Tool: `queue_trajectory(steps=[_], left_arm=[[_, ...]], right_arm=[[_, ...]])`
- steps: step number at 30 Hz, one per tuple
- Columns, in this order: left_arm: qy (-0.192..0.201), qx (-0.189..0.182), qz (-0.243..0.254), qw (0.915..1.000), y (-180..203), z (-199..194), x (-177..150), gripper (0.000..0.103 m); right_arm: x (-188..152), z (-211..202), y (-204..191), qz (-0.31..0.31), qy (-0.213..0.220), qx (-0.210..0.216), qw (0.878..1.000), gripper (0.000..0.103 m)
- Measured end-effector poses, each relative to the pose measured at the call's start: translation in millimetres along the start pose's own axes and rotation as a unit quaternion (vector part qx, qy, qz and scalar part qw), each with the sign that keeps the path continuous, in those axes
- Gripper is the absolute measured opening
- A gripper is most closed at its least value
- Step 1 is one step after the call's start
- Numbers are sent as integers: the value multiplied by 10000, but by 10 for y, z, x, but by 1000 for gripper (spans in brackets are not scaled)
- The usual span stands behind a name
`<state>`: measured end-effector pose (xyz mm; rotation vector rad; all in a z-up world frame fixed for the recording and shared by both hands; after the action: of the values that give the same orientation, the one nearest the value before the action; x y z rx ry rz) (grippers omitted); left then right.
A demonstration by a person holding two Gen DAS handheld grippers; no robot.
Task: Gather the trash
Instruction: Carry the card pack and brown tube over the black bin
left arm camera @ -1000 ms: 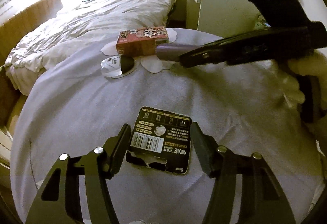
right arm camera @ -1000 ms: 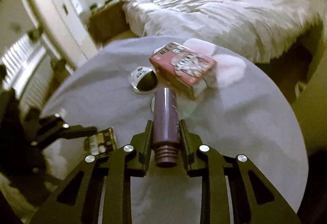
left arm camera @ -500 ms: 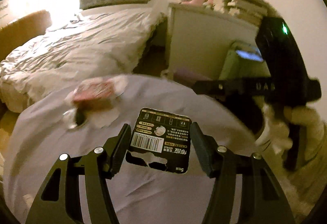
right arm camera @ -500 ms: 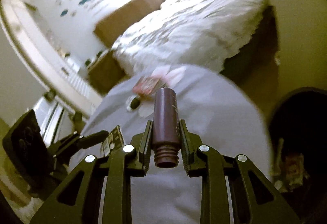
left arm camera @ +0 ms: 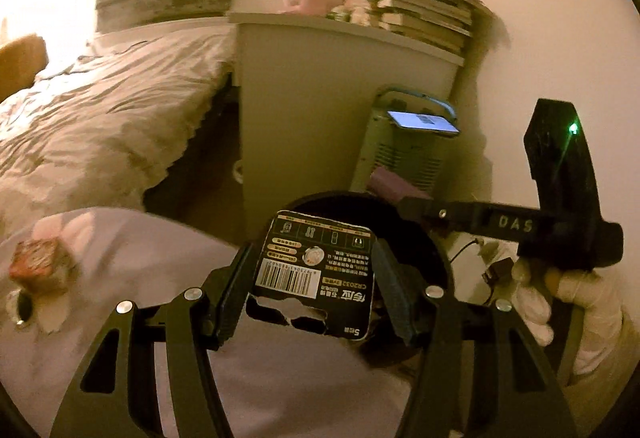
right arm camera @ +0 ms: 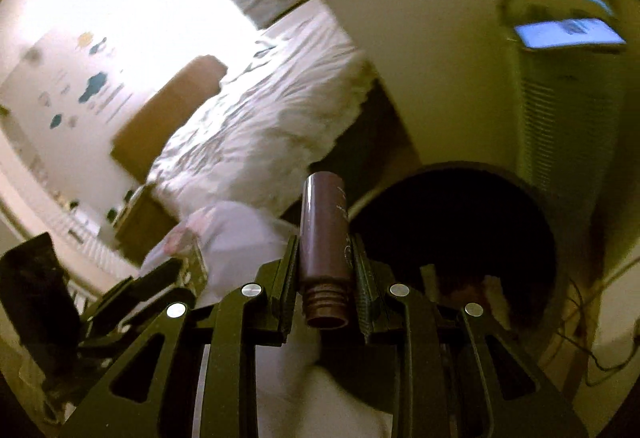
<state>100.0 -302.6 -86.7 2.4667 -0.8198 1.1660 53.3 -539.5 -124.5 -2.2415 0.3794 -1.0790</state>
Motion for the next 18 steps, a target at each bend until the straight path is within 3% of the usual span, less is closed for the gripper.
queue_trajectory(steps=[8, 18], left_arm=[[-5, 9, 355, 9994, 414, 184, 93, 59], [-97, 98, 470, 9988, 544, 323, 88, 59]], right_arm=[[-92, -109, 436, 341, 58, -257, 9991, 26], [-177, -94, 652, 558, 19, -376, 9977, 26]])
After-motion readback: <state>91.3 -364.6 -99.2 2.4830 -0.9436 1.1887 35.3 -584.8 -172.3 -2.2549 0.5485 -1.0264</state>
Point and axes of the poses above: each gripper's, at about its wrist camera, not at the fingertips, and z roughly the way its jaws point, y to its right, x to its top, the point moved 4 cm from there along z, roughly the way its jaws point, and after that the axes turned 11 degrees about x, right-handed, at the moved point
